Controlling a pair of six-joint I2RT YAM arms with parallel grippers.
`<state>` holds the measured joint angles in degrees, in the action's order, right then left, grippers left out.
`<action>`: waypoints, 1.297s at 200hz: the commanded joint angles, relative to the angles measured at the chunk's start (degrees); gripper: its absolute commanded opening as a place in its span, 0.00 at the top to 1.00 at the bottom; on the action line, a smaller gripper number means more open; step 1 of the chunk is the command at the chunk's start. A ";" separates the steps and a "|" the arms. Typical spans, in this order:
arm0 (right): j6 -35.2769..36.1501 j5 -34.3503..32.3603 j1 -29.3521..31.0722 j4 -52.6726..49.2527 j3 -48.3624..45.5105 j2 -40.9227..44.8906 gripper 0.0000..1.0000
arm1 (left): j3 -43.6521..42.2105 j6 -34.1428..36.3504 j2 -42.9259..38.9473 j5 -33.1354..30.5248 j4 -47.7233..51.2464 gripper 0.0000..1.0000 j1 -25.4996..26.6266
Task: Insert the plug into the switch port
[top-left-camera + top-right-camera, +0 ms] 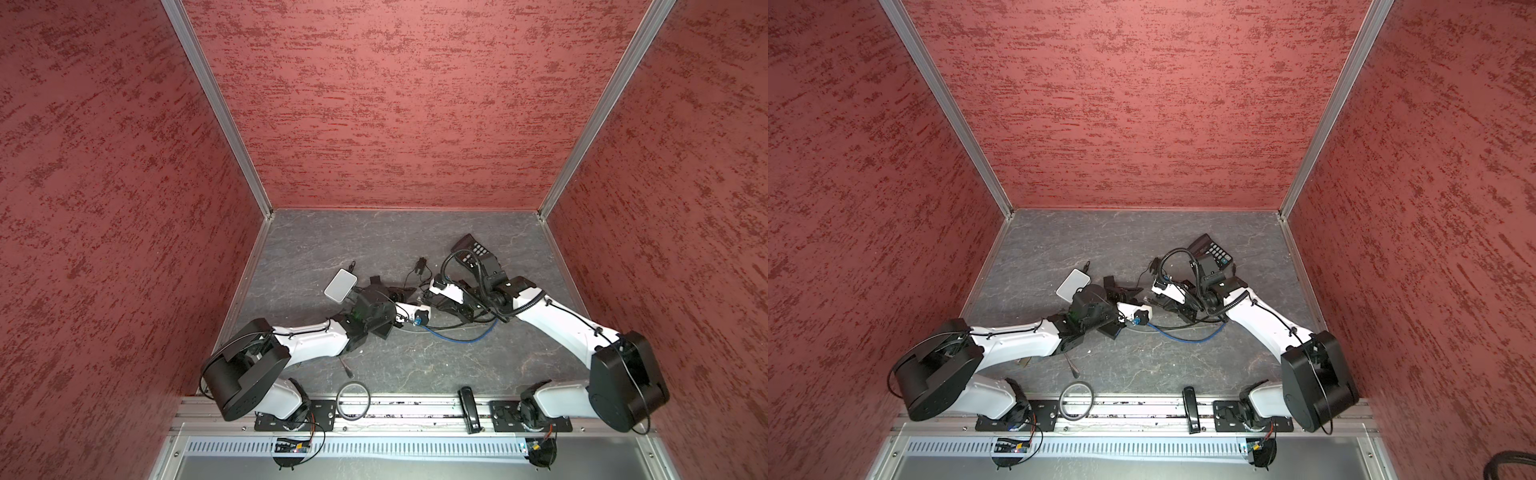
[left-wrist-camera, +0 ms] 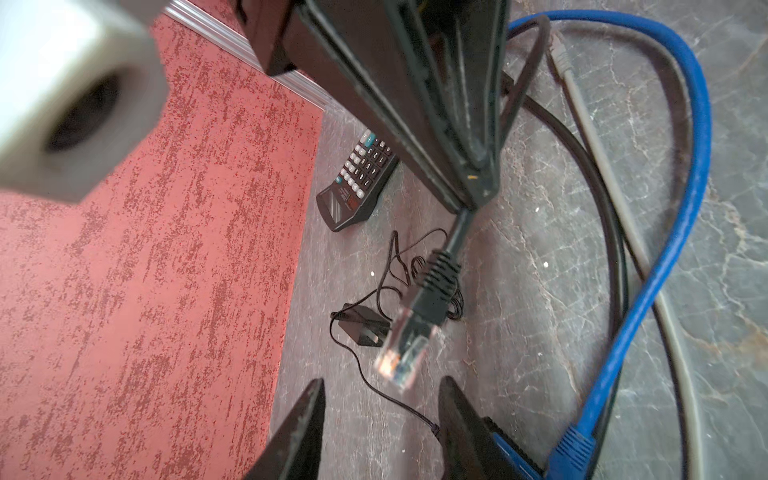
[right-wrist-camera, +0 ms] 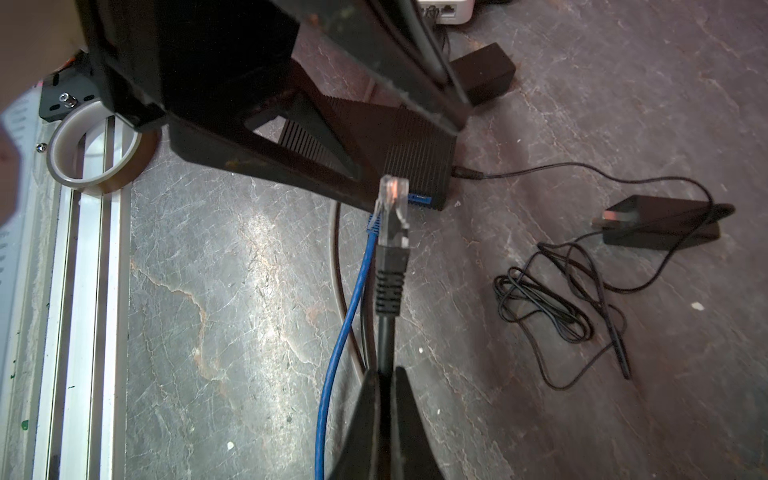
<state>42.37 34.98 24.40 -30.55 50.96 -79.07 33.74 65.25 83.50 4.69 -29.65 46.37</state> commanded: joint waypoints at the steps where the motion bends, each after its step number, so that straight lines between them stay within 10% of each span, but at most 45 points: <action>1: 1.66 3.42 -0.50 -2.01 1.96 -0.65 1.00 | 2.08 1.56 1.07 2.30 -0.75 0.56 0.13; 107: 1.80 4.22 -1.14 -3.05 2.97 -0.97 1.00 | 4.85 5.79 3.36 4.71 7.39 0.59 0.28; 259: 1.42 4.39 -1.20 -2.13 2.92 -1.51 1.00 | 4.26 5.17 4.91 2.39 1.79 0.97 1.78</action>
<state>42.50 37.17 23.14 -33.06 52.80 -80.09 37.71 72.82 88.90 6.61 -26.94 47.33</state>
